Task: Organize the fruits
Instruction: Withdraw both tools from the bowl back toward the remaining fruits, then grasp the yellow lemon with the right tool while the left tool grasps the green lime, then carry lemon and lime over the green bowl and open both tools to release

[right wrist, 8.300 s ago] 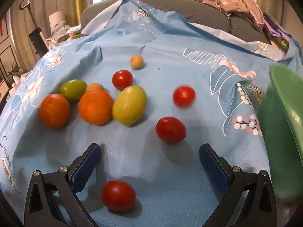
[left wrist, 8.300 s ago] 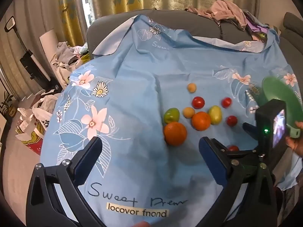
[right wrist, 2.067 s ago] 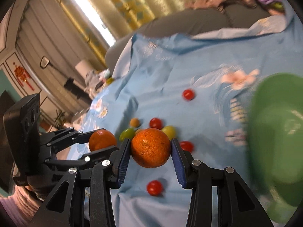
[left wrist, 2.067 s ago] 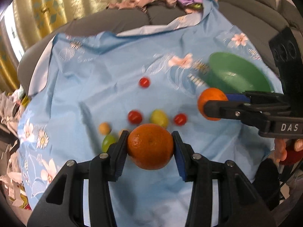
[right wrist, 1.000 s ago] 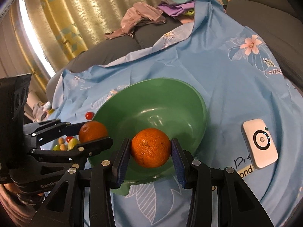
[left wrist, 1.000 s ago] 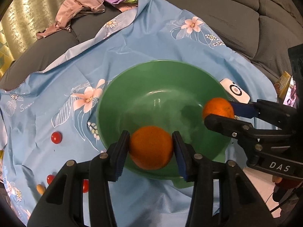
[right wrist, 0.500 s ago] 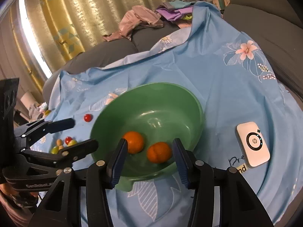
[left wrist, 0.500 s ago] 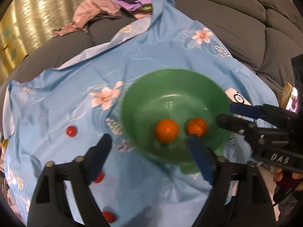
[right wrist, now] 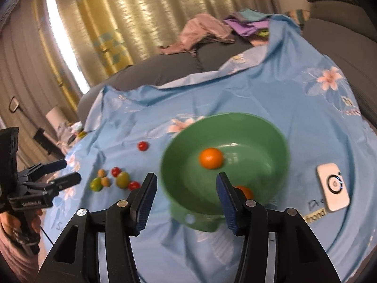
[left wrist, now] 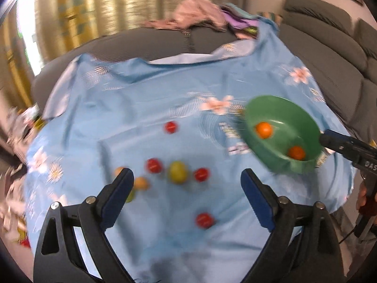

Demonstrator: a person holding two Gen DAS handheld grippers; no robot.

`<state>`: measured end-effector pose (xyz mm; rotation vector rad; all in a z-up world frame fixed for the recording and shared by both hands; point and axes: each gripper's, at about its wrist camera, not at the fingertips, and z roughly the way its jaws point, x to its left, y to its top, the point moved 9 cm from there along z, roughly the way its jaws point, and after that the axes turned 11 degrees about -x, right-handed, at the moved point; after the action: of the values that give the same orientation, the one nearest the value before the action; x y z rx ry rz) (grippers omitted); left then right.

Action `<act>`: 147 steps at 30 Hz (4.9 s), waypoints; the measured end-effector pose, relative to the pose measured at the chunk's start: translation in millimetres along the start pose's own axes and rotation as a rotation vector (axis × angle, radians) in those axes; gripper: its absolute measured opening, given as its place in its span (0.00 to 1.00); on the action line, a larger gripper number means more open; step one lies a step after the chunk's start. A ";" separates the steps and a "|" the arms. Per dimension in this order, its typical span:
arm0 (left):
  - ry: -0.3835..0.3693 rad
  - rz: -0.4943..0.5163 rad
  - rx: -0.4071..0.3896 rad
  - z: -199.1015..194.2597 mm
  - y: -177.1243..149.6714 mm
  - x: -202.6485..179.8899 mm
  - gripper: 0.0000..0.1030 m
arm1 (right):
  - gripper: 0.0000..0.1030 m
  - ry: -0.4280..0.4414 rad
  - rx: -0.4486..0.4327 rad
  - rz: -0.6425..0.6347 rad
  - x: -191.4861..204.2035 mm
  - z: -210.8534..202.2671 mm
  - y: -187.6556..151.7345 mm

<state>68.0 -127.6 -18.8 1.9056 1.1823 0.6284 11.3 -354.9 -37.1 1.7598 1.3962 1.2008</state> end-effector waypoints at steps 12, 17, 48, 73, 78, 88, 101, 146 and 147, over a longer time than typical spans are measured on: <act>0.066 -0.098 0.061 -16.4 -62.3 53.9 0.90 | 0.51 0.124 0.087 -0.124 70.3 20.3 -25.6; 0.072 -0.118 0.072 -12.1 -70.4 65.1 0.90 | 0.51 0.159 0.143 -0.157 93.7 37.7 -40.6; 0.066 -0.066 0.060 18.8 -70.1 101.6 0.89 | 0.51 0.187 0.293 -0.261 151.1 131.3 -73.1; -0.008 0.097 0.193 91.6 -71.9 95.6 0.61 | 0.39 0.183 0.373 -0.405 157.1 192.1 -94.0; 0.012 0.162 0.210 95.9 -72.8 96.6 0.58 | 0.38 0.203 0.357 -0.374 156.1 190.3 -90.4; 0.036 0.339 0.318 114.2 -87.7 91.5 0.39 | 0.38 0.225 0.329 -0.308 148.9 176.7 -83.3; 0.018 0.149 0.304 113.2 -83.5 95.4 0.32 | 0.38 0.230 0.311 -0.270 140.7 169.1 -79.4; -0.092 0.072 0.060 4.4 -16.3 1.0 0.32 | 0.38 0.223 0.100 -0.202 119.5 48.7 -32.4; -0.092 0.075 0.060 4.7 -15.3 -1.7 0.32 | 0.38 0.222 0.097 -0.202 118.0 47.8 -31.6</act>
<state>63.0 -127.0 -34.1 2.0155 1.0864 0.5444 46.2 -229.1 -50.4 1.5398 1.7421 1.2655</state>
